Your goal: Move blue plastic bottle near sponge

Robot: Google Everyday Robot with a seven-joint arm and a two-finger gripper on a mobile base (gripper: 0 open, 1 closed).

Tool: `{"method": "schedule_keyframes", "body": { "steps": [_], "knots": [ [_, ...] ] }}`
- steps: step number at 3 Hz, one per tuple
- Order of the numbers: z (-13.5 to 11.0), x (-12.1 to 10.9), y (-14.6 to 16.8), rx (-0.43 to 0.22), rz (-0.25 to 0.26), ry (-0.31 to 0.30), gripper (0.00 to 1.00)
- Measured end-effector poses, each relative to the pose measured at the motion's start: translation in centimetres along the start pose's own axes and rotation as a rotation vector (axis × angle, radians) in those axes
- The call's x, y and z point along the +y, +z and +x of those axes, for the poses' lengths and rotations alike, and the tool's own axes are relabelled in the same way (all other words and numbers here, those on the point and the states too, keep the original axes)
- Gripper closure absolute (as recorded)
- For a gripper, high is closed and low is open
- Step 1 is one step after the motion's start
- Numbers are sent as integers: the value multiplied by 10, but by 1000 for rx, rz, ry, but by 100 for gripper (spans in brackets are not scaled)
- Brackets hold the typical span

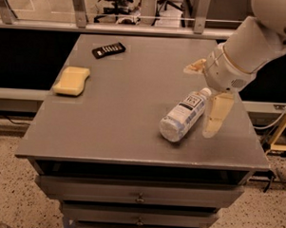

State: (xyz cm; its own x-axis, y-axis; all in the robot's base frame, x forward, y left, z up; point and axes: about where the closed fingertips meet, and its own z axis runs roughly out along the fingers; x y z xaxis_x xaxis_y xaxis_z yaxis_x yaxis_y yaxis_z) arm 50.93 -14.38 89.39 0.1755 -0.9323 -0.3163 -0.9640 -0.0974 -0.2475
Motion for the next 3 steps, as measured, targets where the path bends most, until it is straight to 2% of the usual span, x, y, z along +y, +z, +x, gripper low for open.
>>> {"method": "schedule_keyframes", "body": {
  "steps": [1,2,3],
  "knots": [
    [-14,-8,42,-18,-53,-141,0],
    [-15,-9,70,-11,-92,-205,16],
    [-14,-10,79,-22,-96,-215,39]
  ]
}}
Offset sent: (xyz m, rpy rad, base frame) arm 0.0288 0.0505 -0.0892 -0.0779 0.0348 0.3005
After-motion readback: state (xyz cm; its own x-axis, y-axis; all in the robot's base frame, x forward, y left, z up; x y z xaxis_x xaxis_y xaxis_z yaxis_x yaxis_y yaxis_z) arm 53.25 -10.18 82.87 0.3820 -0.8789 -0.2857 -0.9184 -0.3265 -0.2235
